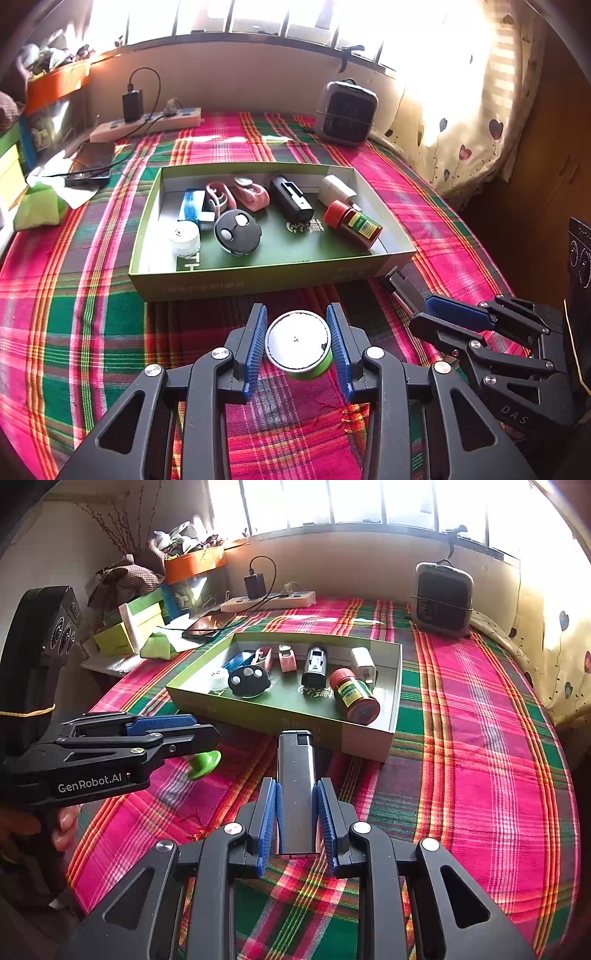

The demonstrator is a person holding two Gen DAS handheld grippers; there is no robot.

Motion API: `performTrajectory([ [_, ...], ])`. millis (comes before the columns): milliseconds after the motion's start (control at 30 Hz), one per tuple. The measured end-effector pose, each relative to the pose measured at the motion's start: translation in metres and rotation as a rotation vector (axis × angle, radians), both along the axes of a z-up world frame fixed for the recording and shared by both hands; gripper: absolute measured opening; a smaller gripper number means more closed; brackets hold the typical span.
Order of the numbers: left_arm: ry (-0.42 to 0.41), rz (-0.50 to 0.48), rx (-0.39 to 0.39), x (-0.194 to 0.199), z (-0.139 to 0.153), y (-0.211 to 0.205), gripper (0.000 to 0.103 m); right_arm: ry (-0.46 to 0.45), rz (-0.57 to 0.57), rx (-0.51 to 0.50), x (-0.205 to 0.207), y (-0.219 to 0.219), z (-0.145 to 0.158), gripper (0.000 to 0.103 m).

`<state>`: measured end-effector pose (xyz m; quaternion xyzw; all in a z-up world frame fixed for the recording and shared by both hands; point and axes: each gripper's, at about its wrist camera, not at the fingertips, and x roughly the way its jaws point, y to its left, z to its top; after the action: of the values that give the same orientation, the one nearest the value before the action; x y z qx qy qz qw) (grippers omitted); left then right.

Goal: Organize rigid objects
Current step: 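Carry the green spool and grey bar over the green box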

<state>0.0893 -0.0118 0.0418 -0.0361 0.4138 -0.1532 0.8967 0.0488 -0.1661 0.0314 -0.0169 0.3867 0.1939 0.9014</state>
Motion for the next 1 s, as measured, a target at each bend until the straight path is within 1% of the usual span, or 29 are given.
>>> performTrajectory([
  [233, -0.022, 0.007, -0.002, -0.002, 0.008, 0.004, 0.033, -0.021, -0.013, 0.013, -0.001, -0.002, 0.008, 0.024],
  [433, -0.052, 0.015, -0.003, 0.001, 0.021, 0.009, 0.033, -0.042, -0.023, 0.021, 0.0, -0.003, 0.016, 0.024],
  [533, -0.054, 0.023, -0.012, 0.006, 0.025, 0.013, 0.033, -0.054, -0.03, 0.024, 0.003, -0.004, 0.021, 0.024],
  [767, -0.07, 0.038, -0.006, 0.019, 0.032, 0.017, 0.032, -0.083, -0.038, 0.016, 0.014, -0.001, 0.035, 0.024],
  [867, -0.07, 0.034, -0.002, 0.026, 0.033, 0.017, 0.033, -0.085, -0.044, 0.017, 0.022, 0.0, 0.037, 0.024],
  [1000, -0.058, 0.028, -0.016, 0.037, 0.031, 0.018, 0.032, -0.08, -0.048, 0.016, 0.033, 0.003, 0.037, 0.024],
])
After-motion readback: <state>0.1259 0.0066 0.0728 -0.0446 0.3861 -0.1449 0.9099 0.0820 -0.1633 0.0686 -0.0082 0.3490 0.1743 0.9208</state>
